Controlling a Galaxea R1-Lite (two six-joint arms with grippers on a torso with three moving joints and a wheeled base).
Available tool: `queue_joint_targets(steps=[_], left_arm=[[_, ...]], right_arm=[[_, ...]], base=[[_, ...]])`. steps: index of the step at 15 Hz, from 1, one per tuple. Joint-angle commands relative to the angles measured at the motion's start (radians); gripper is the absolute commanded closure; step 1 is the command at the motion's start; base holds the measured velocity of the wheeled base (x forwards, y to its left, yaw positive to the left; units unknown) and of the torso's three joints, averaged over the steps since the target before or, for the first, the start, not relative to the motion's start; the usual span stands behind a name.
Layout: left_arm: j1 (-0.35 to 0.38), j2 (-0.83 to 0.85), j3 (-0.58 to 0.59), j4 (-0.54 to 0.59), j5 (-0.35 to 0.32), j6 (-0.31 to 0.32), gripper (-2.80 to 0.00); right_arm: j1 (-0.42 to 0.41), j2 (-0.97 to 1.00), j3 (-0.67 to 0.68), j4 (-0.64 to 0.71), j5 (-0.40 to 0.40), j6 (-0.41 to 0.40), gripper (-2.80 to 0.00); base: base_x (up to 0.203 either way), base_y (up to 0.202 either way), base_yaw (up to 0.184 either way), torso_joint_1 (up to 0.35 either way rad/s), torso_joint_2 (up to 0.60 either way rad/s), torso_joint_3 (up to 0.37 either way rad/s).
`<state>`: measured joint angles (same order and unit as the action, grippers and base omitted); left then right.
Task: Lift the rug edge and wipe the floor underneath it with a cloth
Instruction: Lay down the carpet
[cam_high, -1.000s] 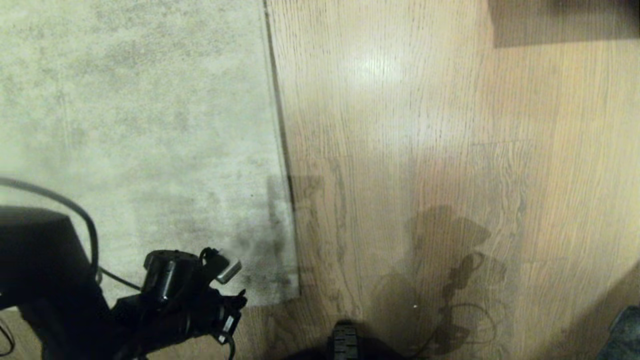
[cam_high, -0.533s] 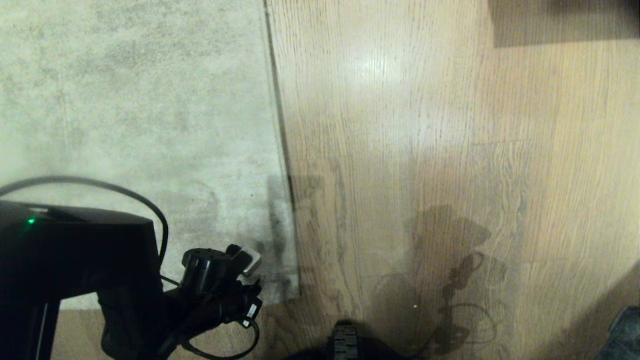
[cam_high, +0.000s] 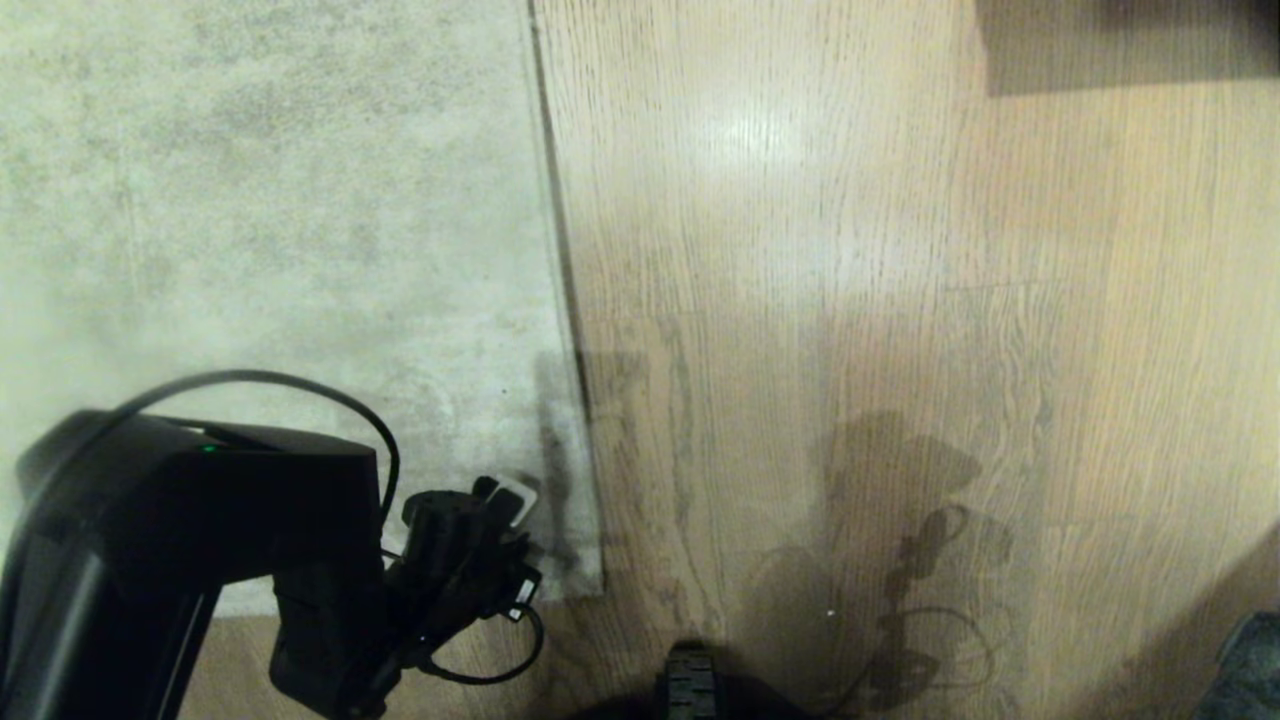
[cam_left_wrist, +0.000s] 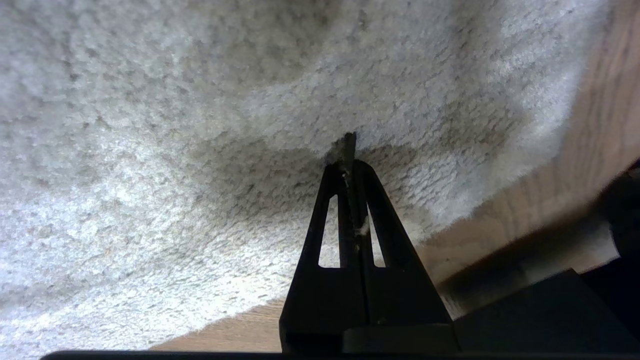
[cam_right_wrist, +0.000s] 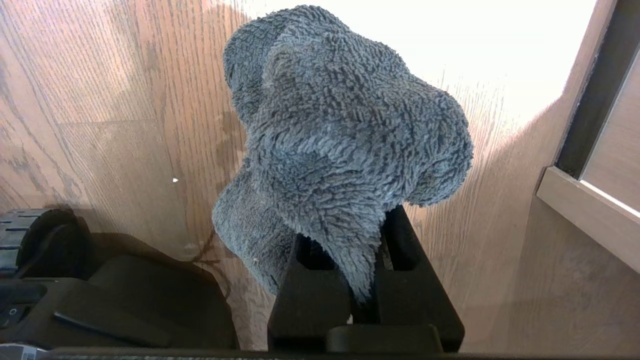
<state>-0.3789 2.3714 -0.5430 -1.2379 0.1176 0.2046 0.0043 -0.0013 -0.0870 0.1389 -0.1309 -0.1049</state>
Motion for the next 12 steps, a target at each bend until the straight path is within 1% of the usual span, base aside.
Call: queue_joint_targets(steps=[1, 3, 5, 7, 9, 10, 12], left_arm=[[-0.002, 0.032, -0.023, -0.014, 0.016, -0.001, 0.0], [-0.012, -0.006, -0.011, -0.01, 0.021, 0.0, 0.0], [-0.027, -0.069, 0.033, 0.001, 0.027, 0.0, 0.0], [-0.047, -0.156, 0.113, 0.03, 0.027, -0.001, 0.0], [-0.065, -0.282, 0.18, 0.081, 0.035, -0.011, 0.0], [-0.073, -0.346, 0.211, 0.104, 0.052, -0.023, 0.0], [-0.082, -0.456, 0.334, 0.128, 0.098, -0.041, 0.0]], right_arm=[[0.0, 0.001, 0.0, 0.001, -0.001, -0.001, 0.0], [0.0, 0.001, 0.001, 0.001, -0.001, -0.001, 0.0], [0.0, 0.001, 0.0, 0.001, -0.001, -0.001, 0.0], [0.0, 0.001, 0.0, 0.001, -0.001, -0.001, 0.0], [0.0, 0.001, 0.0, 0.002, -0.001, -0.001, 0.0], [0.0, 0.001, 0.0, 0.001, -0.001, -0.001, 0.0], [0.0, 0.001, 0.0, 0.001, -0.001, -0.001, 0.0]], base=[[0.0, 0.0, 0.0, 0.0, 0.0, 0.0], [0.0, 0.0, 0.0, 0.0, 0.0, 0.0], [0.0, 0.0, 0.0, 0.0, 0.0, 0.0], [0.0, 0.0, 0.0, 0.0, 0.0, 0.0], [0.0, 0.0, 0.0, 0.0, 0.0, 0.0], [0.0, 0.0, 0.0, 0.0, 0.0, 0.0], [0.0, 0.0, 0.0, 0.0, 0.0, 0.0]])
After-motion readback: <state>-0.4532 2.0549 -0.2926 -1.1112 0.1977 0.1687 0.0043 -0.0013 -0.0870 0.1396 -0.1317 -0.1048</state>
